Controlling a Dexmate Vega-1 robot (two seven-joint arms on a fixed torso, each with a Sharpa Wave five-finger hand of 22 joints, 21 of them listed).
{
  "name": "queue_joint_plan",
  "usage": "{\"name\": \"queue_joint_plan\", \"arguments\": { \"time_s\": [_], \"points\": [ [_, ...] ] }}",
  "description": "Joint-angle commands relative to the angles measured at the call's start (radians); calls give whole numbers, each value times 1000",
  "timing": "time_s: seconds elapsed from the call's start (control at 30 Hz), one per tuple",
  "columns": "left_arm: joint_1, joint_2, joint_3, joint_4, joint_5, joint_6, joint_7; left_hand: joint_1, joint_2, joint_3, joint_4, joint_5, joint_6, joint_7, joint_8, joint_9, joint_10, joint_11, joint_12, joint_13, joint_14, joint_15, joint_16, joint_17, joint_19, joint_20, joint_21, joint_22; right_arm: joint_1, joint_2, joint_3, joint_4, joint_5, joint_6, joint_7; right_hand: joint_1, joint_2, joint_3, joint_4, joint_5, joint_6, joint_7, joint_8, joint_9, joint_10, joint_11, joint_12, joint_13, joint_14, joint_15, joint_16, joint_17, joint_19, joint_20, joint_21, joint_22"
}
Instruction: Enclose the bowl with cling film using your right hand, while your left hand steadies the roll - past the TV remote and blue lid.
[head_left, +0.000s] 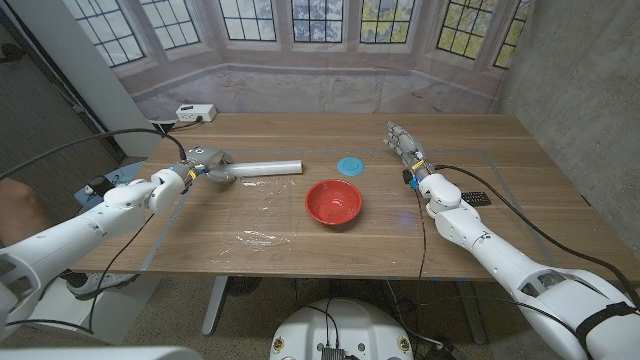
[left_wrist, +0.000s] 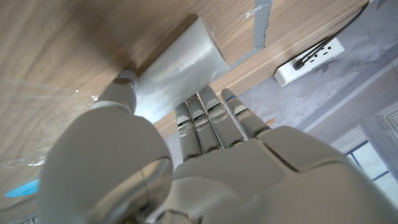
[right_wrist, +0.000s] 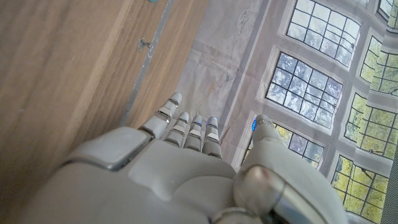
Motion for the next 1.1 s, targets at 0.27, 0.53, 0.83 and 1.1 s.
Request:
{"name": "queue_joint_plan", "arguments": {
  "time_s": [0.27, 0.53, 0.83, 1.1],
  "points": [
    [11, -18, 2, 40, -48, -43, 48, 121, 96, 5, 2, -6, 16, 8, -1, 3, 24, 1, 2, 5, -1, 19, -14, -7, 21, -10, -2, 3, -27, -8, 1, -39, -2, -17, -22, 10, 4, -1, -6, 3, 9, -4, 5, 3, 3, -1, 5, 3, 4, -35, 4, 1, -1, 5, 5, 3],
    [26, -33, -7, 65, -81, -56, 98, 159, 106, 4, -2, -11, 58, 23, 2, 4, 85, -3, 13, 8, 37, 14, -13, -6, 57, -30, 4, 1, -26, -5, -1, -38, -4, -18, -23, 10, 4, -2, -6, 3, 10, -4, 4, 3, 4, 0, 5, 3, 4, -35, 4, 1, -1, 5, 6, 3],
    [31, -57, -9, 102, -119, -81, 134, 181, 116, 4, -2, -12, 84, 37, 2, 6, 97, 9, 8, 9, 68, 13, -12, -7, 97, -28, 11, 0, -24, 2, -4, -27, -1, -19, -22, 11, 5, -2, -6, 3, 11, -4, 5, 3, 5, -1, 6, 3, 4, -36, 4, 1, 0, 5, 6, 3],
    [31, -63, -6, 113, -127, -92, 160, 192, 119, 3, 0, -11, 99, 37, 1, 6, 114, 14, 9, 10, 82, 14, -16, -8, 112, -26, 11, -1, -20, 7, -5, -18, 0, -18, -20, 11, 5, -2, -6, 3, 12, -3, 5, 3, 7, -1, 6, 3, 5, -36, 5, 1, 0, 5, 6, 3]
  ]
}}
